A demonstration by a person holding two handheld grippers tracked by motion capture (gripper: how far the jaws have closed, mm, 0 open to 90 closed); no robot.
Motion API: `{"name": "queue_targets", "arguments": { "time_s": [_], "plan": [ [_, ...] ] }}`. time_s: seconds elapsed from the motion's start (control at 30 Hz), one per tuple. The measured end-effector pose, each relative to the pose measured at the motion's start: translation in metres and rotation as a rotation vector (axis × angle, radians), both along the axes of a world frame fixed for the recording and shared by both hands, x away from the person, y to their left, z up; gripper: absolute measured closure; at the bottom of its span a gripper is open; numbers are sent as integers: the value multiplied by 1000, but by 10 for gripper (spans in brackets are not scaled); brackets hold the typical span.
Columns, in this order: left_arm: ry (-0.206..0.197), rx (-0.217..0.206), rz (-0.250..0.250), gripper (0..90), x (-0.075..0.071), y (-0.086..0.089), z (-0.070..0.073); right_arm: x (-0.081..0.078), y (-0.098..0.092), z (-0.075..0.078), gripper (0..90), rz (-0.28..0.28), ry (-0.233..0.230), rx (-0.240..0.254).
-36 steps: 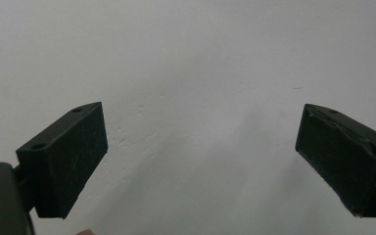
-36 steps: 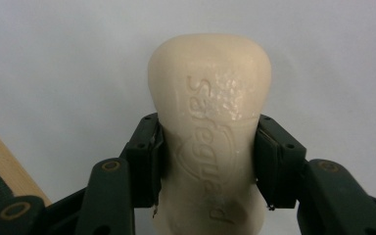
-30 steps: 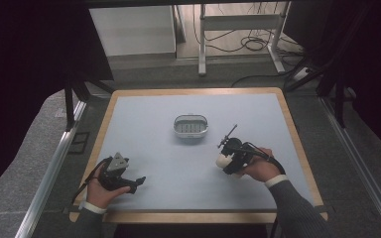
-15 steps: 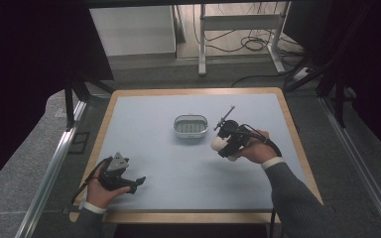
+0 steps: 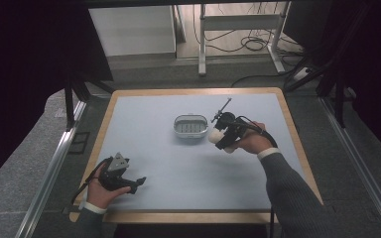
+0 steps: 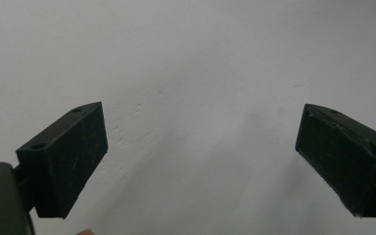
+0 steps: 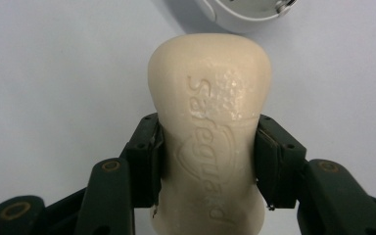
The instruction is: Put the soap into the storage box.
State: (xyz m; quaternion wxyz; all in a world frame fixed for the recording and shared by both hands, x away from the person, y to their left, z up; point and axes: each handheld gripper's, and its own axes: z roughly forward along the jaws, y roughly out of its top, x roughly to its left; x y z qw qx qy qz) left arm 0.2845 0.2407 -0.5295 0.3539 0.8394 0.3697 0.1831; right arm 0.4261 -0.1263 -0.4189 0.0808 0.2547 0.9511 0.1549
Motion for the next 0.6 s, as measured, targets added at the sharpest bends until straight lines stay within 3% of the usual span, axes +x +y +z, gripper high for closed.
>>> {"name": "queue_targets", "arguments": {
  "time_s": [0.6],
  "plan": [
    [-5, -1, -3, 56, 0, 0, 0, 30, 18, 7, 495, 24, -5, 4]
  ]
}}
